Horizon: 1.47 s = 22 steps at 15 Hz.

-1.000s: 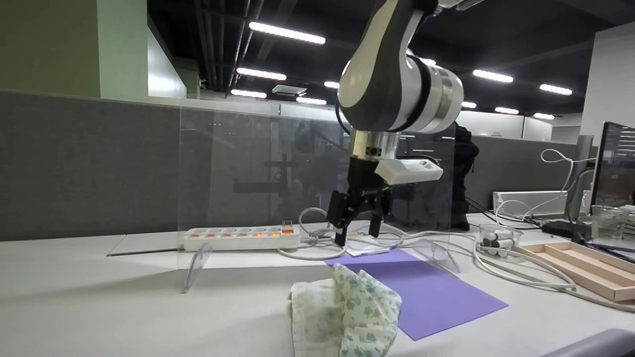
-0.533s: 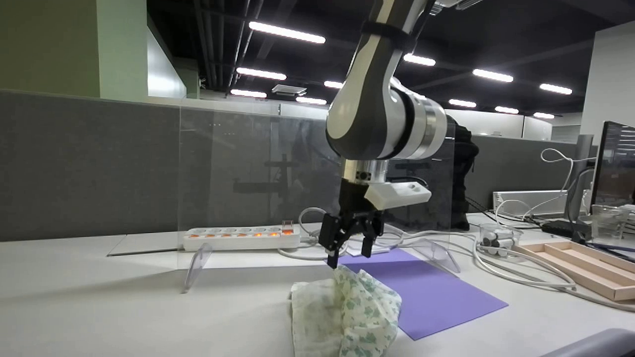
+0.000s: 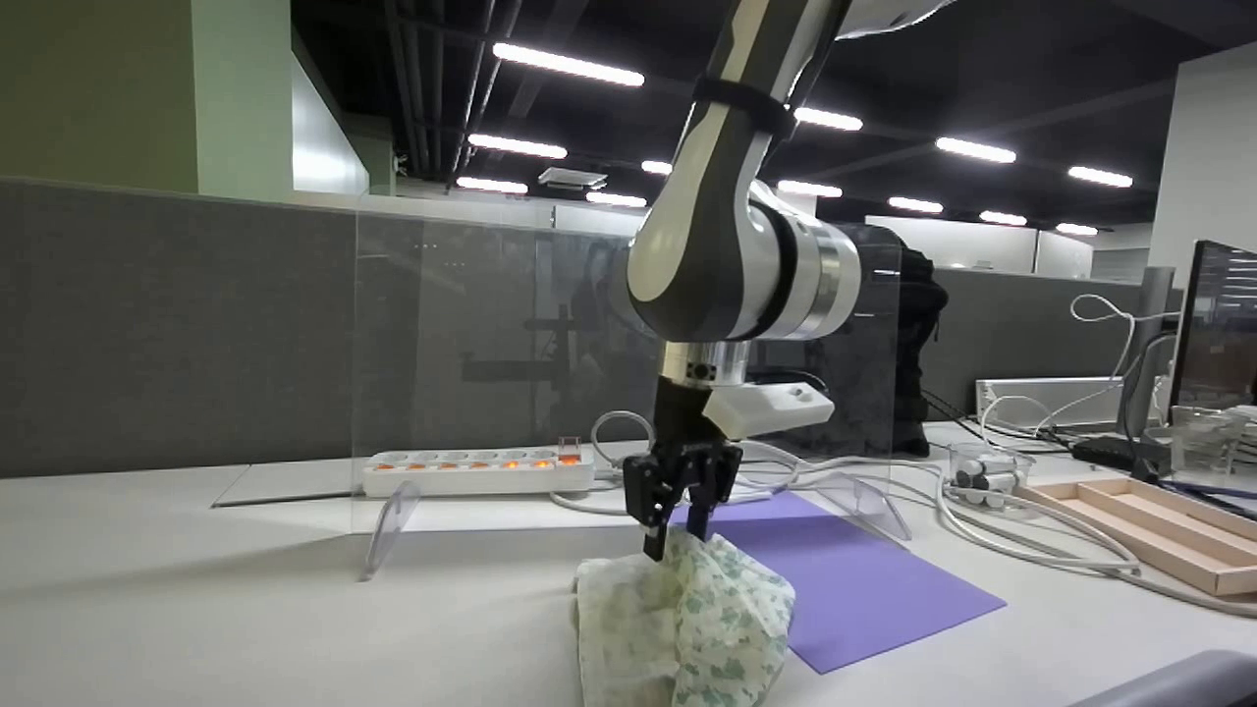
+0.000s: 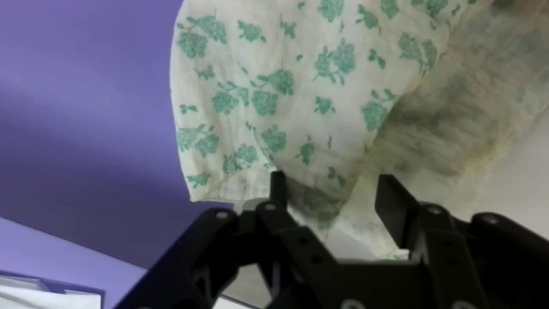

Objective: Take the white cloth and place it on the clear screen

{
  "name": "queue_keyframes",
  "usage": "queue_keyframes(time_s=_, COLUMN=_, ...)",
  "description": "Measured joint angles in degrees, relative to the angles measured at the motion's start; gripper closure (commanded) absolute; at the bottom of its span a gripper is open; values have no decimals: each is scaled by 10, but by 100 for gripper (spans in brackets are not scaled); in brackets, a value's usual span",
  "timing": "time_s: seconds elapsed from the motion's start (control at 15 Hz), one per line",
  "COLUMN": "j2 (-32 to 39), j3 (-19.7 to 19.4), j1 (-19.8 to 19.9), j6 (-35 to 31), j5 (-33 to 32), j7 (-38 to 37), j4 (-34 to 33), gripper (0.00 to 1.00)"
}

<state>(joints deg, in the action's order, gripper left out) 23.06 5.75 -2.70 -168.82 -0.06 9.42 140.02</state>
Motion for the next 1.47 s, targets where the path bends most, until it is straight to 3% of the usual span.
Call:
queue_keyframes(time_s=0.27, j2=2, j3=11, j1=5, j6=0, j5=0, j7=1, j4=-5, gripper=98)
queue_keyframes(time_s=0.33, j2=2, j3=13, j1=7, j6=0, j5=0, j7=1, j4=-6, gripper=100)
queue_keyframes(time_s=0.73, j2=-7, j3=15, j1=8, j6=0, j5=-6, j7=7, j4=-18, gripper=100)
queue_keyframes(time_s=0.93, j2=-33, j3=62, j1=40, j6=32, j5=18, j7=47, j4=-27, gripper=100)
queue_keyframes(time_s=1.2, j2=-87, j3=141, j1=96, j6=138, j5=119, j7=160, j4=-52, gripper=100)
queue_keyframes(time_s=1.47, j2=-161, j3=131, j1=94, j6=268, j5=179, j7=232, j4=-84, gripper=100)
